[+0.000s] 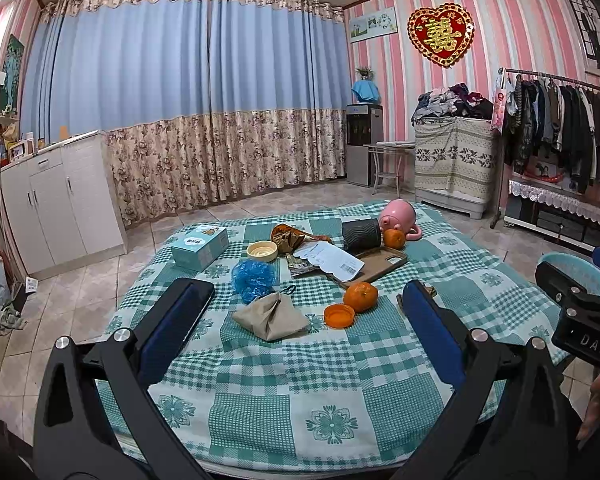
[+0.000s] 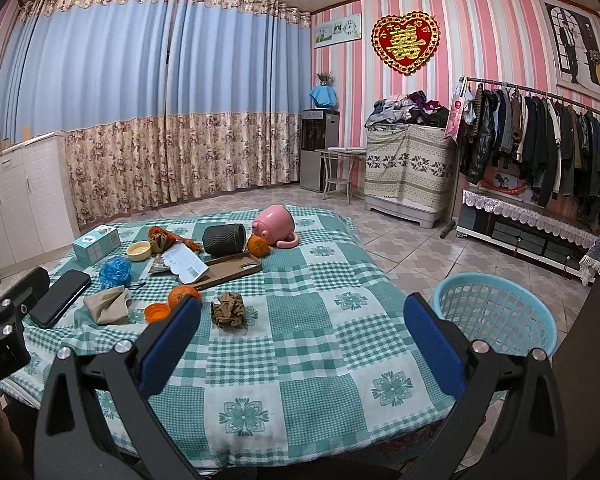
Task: Collect trash
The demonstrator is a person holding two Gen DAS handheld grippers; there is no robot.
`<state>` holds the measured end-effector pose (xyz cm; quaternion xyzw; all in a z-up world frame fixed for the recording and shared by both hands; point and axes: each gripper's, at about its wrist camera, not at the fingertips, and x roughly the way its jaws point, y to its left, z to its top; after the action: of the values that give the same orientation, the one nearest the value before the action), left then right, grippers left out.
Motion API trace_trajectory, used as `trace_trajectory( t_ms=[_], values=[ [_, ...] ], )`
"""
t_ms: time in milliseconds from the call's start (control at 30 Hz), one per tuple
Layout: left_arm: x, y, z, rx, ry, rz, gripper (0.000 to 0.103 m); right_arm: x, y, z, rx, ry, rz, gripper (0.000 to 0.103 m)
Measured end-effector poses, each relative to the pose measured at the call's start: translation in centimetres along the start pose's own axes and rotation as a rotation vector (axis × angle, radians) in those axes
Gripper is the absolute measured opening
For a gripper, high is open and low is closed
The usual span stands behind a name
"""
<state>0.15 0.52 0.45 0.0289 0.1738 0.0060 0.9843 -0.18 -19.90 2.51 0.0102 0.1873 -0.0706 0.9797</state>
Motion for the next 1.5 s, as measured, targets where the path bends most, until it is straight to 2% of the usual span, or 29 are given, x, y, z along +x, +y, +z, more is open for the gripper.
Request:
trace_trajectory(
  t_ms=[1500],
  values=[
    [0.29,0.34,-0.23,0.000,0.003,0.004,0.098,0.02,0.03,0.03,-0.003,-0.001,-0.001,0.099]
  ],
)
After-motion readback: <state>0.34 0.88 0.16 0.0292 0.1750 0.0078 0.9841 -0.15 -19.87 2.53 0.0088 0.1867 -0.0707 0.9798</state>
